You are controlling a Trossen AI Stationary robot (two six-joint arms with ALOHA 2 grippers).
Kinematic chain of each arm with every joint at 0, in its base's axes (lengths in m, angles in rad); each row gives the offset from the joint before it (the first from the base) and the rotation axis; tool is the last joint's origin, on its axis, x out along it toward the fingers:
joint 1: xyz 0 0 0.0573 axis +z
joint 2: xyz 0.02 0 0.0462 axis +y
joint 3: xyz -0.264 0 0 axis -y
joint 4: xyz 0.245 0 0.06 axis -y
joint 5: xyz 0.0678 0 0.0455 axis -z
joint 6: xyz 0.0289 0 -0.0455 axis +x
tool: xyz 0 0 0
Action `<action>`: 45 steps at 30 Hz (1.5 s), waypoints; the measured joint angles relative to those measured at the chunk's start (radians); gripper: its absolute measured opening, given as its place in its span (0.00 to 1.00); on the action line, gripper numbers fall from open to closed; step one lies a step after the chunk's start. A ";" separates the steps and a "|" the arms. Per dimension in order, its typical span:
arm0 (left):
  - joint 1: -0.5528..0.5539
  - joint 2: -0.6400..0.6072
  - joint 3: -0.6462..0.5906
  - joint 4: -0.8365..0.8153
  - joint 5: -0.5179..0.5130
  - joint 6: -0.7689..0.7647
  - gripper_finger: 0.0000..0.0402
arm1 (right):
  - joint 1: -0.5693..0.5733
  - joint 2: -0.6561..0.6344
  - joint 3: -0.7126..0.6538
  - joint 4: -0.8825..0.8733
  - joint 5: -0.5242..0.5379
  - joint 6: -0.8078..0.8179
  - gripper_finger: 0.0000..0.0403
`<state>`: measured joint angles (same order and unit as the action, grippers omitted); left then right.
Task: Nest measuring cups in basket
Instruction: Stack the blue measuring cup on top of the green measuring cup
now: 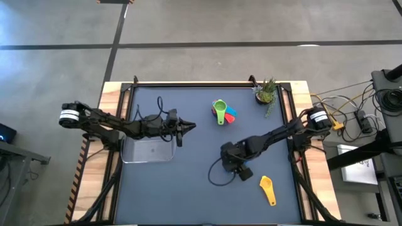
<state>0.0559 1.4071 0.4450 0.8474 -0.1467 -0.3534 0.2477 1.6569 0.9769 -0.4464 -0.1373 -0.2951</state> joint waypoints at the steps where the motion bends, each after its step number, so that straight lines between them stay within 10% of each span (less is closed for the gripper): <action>1: 0.000 0.000 0.000 0.000 0.000 0.000 0.04 | 0.004 0.000 0.010 -0.003 0.004 -0.004 0.41; 16: -0.005 0.000 0.000 -0.004 0.000 0.000 0.04 | 0.005 -0.002 0.176 -0.266 0.051 0.306 0.68; 28: -0.016 0.000 0.000 -0.010 0.001 -0.004 0.04 | 0.092 -0.234 -0.006 -0.314 0.398 0.807 0.59; 45: -0.016 0.000 0.000 -0.010 0.001 -0.004 0.04 | 0.110 -0.398 -0.334 -0.020 0.344 1.215 0.55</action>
<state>0.0395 1.4071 0.4450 0.8371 -0.1459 -0.3576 0.3580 1.2587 0.6426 -0.4662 0.2064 0.9200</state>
